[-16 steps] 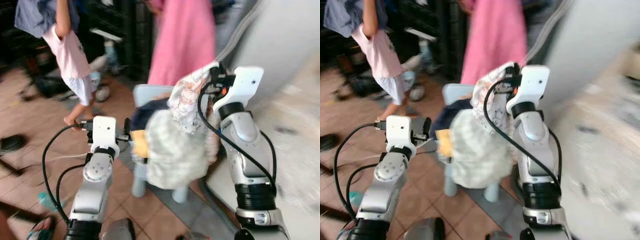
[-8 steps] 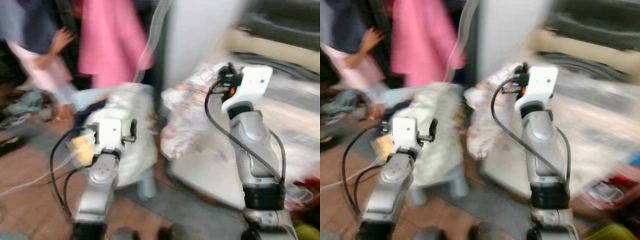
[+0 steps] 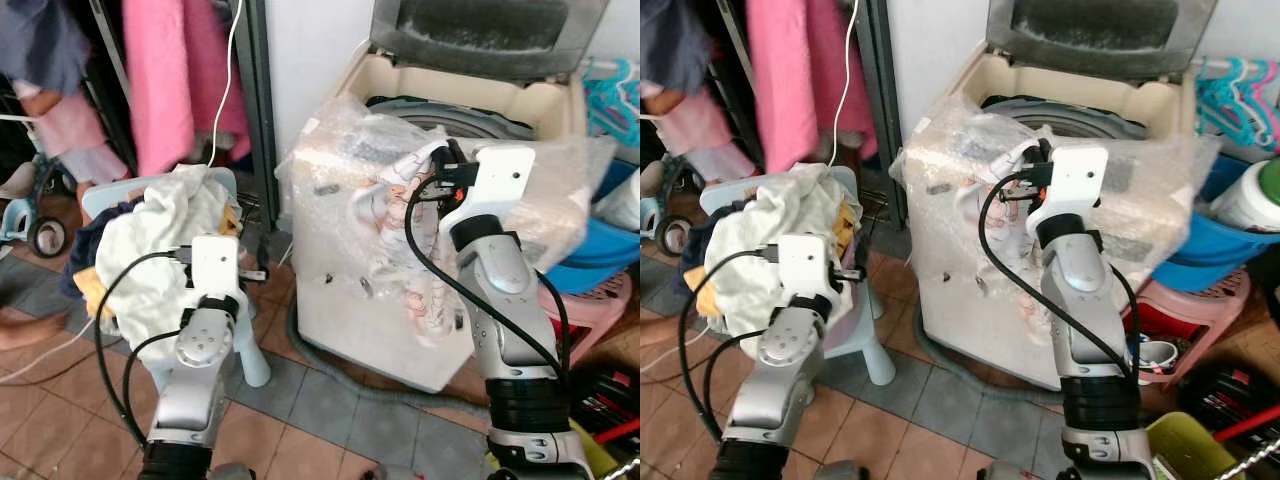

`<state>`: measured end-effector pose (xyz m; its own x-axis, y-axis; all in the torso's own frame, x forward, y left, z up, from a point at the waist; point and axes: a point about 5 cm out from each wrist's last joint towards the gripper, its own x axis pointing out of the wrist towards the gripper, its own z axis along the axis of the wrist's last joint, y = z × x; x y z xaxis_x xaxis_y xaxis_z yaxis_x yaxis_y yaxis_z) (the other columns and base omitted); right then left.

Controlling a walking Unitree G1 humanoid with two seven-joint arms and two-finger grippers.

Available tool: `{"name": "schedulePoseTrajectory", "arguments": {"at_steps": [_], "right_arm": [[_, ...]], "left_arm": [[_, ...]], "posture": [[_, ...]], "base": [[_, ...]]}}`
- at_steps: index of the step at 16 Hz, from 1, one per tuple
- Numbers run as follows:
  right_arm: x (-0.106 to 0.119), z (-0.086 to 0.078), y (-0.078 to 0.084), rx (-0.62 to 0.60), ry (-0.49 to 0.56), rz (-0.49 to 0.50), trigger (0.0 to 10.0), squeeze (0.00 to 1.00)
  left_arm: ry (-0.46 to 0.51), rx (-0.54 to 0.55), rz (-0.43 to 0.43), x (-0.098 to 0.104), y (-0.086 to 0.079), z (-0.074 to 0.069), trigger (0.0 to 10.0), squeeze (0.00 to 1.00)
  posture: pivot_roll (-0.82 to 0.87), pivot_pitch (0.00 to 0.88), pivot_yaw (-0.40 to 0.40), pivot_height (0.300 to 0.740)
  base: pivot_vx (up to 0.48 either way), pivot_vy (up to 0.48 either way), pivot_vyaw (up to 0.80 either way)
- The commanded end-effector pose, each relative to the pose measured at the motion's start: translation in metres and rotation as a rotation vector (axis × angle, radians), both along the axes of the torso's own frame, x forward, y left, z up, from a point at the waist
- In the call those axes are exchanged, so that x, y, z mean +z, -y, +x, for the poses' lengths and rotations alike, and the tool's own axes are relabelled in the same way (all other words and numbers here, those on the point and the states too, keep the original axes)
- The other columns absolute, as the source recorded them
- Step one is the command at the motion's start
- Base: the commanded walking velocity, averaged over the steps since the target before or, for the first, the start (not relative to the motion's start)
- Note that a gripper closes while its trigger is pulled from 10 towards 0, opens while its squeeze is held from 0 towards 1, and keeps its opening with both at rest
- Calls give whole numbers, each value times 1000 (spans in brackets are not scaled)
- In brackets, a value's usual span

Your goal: Clothes washing

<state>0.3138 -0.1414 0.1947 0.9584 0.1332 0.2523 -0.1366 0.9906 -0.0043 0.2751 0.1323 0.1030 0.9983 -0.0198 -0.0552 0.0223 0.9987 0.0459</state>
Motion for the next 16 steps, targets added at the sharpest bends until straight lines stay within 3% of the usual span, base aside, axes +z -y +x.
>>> {"name": "schedulePoseTrajectory", "arguments": {"at_steps": [1, 4, 9, 12, 16], "right_arm": [[3, -1, -7, 31, 11, -7, 10000, 0], [-2, -2, -7, 39, -9, -4, 10000, 0], [-29, -16, -3, 1, -71, -25, 10000, 0], [-18, -6, -2, 26, -32, -60, 10000, 0], [18, 25, 3, 107, 71, -162, 10000, 0]], "left_arm": [[12, 11, 2, 2, -7, -1, 10000, 0], [14, 23, -1, 3, -10, -3, 10000, 0], [13, 28, -8, 2, -13, -8, 10000, 0], [17, 27, -12, 4, -13, -6, 10000, 0], [18, 19, -20, 4, -9, -5, 10000, 0]], "posture": [[-33, 0, -5, 740], [-31, 2, -10, 740], [-34, 9, -5, 740], [-34, 7, -5, 740], [-31, 5, -6, 740]], "base": [[0, 0, 0], [329, 0, 0], [425, 0, 0], [464, 0, 0], [458, 0, 0]]}}
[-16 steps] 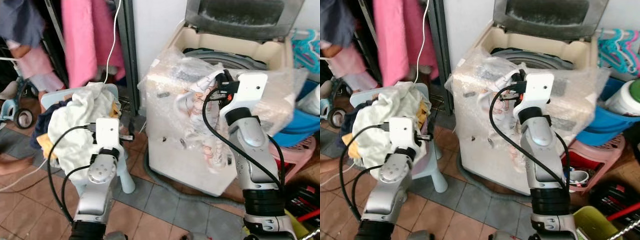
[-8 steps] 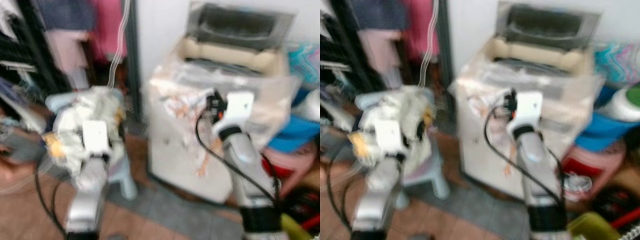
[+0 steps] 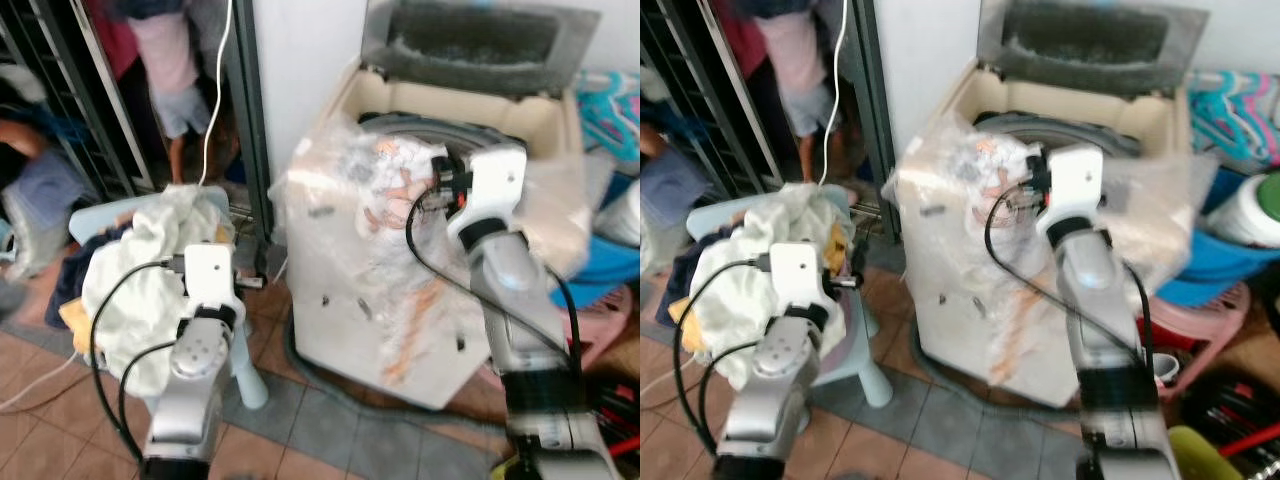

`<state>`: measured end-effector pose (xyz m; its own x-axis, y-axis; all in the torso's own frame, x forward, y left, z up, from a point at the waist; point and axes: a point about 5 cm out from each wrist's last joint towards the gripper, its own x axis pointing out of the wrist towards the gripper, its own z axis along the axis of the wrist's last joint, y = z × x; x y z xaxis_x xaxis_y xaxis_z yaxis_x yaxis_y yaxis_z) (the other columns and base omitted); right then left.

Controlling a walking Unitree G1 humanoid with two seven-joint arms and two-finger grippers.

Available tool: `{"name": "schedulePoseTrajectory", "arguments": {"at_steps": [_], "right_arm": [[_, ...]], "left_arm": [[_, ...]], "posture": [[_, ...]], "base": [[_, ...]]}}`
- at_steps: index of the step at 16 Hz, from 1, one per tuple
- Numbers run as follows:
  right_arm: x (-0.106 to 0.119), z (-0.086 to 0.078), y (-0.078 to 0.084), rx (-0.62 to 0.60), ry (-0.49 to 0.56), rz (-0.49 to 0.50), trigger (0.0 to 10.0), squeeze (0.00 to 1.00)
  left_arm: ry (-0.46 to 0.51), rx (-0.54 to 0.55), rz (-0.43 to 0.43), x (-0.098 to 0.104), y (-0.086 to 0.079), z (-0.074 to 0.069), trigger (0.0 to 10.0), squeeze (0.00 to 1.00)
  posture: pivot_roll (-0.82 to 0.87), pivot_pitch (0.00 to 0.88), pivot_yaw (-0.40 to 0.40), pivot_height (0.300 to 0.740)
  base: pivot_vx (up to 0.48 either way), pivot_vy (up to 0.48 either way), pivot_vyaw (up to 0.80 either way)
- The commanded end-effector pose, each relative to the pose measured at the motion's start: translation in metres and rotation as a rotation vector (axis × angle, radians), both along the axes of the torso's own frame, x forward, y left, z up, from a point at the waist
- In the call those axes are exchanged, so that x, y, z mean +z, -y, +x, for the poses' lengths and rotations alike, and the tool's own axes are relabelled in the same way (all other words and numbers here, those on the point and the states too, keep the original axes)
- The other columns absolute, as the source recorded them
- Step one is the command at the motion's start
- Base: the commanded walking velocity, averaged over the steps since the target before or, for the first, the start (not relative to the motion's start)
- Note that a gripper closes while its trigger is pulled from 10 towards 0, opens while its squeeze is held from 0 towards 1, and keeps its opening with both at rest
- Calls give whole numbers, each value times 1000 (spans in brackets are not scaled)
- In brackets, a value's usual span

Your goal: Clothes washing

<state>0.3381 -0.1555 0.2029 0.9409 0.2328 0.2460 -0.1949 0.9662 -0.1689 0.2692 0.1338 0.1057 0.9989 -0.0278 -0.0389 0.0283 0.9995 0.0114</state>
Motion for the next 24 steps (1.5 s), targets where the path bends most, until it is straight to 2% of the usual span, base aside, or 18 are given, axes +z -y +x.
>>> {"name": "schedulePoseTrajectory", "arguments": {"at_steps": [1, 2, 4, 5, 6, 7, 8, 9, 10, 12, 13, 14, 16, 18, 21, 22, 24], "right_arm": [[30, 11, -8, 80, 94, -54, 10000, 0], [36, 14, -7, 87, 112, -75, 10000, 0], [80, 32, 3, 77, 213, -137, 10000, 0], [123, 42, 20, -10, 305, -128, 10000, 0], [156, 45, 39, -137, 378, -89, 10000, 0], [180, 43, 55, -225, 435, -45, 10000, 0], [187, 41, 60, -262, 461, -48, 10000, 0], [186, 42, 66, -286, 471, -86, 10000, 0], [171, 47, 65, -262, 422, -81, 10000, 0], [128, 56, 55, -196, 299, -118, 10000, 0], [96, 56, 48, -131, 203, -115, 10000, 1000], [81, 53, 44, -103, 173, -113, 10000, 1000], [67, 47, 41, -86, 163, -130, 10000, 1000], [45, 33, 37, -71, 154, -148, 10000, 1000], [37, 14, 27, -63, 199, -122, 10000, 1000], [34, 5, 16, -31, 218, -109, 10000, 1000], [30, -2, 6, 2, 215, -108, 10000, 1000]], "left_arm": [[0, 24, 14, 1, -7, 1, 10000, 0], [0, 23, 14, 1, -7, 1, 10000, 0], [-1, 21, 10, 1, -5, 4, 10000, 0], [1, 22, 1, 2, -3, 5, 10000, 0], [6, 15, -5, 3, -1, 5, 10000, 0], [6, 11, -7, 3, 1, 4, 10000, 0], [3, 12, -8, 2, 1, 3, 10000, 0], [-4, 19, -10, 0, 1, 1, 10000, 0], [-6, 22, -10, 0, 1, 0, 10000, 0], [-6, 24, -7, 0, 1, 0, 10000, 0], [-5, 22, -3, 0, 0, 1, 10000, 0], [-5, 24, 2, 0, -1, 1, 10000, 0], [-8, 34, 11, 0, 0, 2, 10000, 0], [-8, 48, 9, 0, 2, 3, 10000, 0], [-5, 53, 5, 1, 2, 2, 10000, 0], [-6, 67, -1, 1, -1, 2, 10000, 0], [-4, 70, -3, 2, -2, 2, 10000, 0]], "posture": [[-30, 4, -6, 740], [-31, 4, -6, 740], [-32, 2, -7, 740], [-32, 2, -8, 740], [-30, 1, -13, 740], [-27, 0, -17, 740], [-26, 0, -19, 740], [-25, 0, -22, 740], [-22, 0, -24, 740], [-18, 2, -21, 740], [-22, 3, -17, 740], [-25, 3, -15, 740], [-28, 4, -14, 740], [-34, 4, -16, 740], [-33, 8, -19, 740], [-30, 11, -18, 740], [-27, 11, -15, 740]], "base": [[458, 0, 0], [458, 0, 0], [458, 0, 0], [0, 0, 0], [0, 0, 0], [0, 0, 0], [0, 0, 0], [0, 0, 0], [0, 0, 0], [0, 0, 0], [0, 0, 0], [0, 0, 0], [0, 0, 0], [0, 0, 0], [0, 0, 0], [0, 0, 0], [0, 0, 0]]}}
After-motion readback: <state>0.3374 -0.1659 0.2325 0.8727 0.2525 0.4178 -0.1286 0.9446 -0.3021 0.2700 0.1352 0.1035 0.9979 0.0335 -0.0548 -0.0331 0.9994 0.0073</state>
